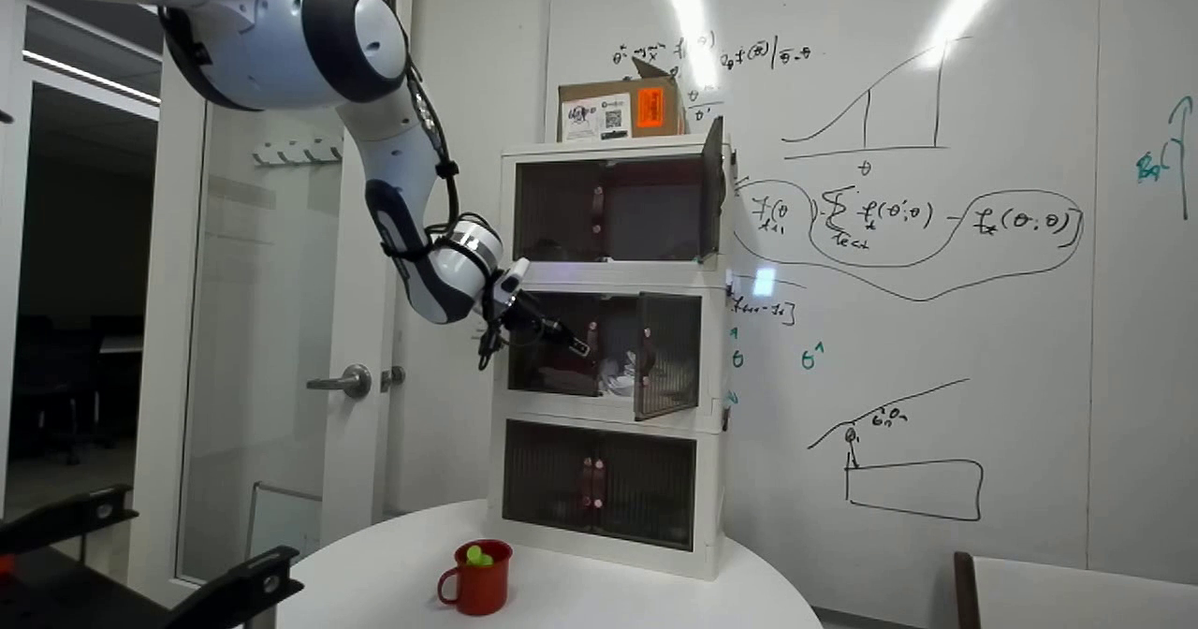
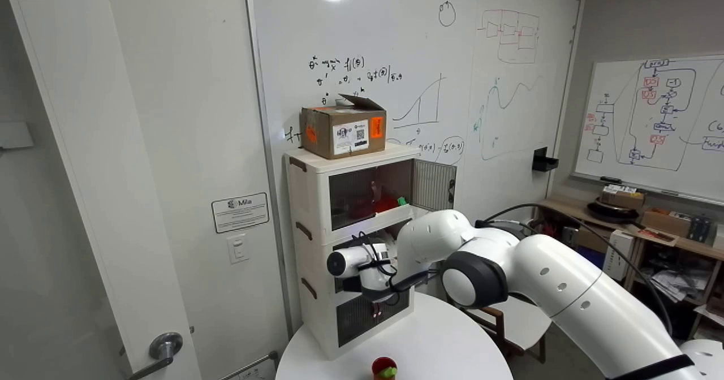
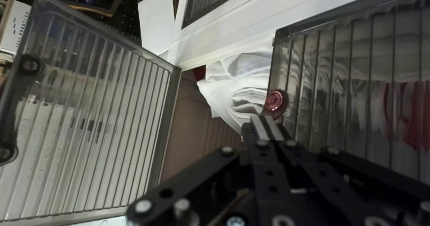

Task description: Open the cabinet

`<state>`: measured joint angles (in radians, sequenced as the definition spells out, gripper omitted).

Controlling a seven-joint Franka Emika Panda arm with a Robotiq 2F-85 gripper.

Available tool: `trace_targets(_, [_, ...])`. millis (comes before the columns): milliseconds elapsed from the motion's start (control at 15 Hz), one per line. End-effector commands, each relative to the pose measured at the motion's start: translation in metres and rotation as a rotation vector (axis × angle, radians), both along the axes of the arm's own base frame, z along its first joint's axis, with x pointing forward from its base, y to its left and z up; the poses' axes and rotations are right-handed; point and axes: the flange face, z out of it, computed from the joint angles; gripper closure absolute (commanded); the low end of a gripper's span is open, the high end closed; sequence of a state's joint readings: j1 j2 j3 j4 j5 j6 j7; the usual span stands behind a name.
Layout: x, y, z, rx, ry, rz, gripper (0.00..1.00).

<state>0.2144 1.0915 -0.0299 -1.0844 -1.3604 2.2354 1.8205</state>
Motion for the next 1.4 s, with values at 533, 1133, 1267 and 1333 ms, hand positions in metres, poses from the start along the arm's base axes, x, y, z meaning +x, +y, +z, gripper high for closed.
trace_targets(533, [-0.045, 0.03, -0.035, -0.061, 0.099, 0.071, 1.0])
trace_targets(1133, [-0.068, 0.047, -0.04, 0.04, 0.162, 0.089, 0.37])
trace_targets(1267, [-0.073, 0.049, -0.019, 0.06, 0.215, 0.113, 0.23])
trace_targets(1333, [-0.076, 0.051, -0.007, 0.07, 0.236, 0.125, 0.16])
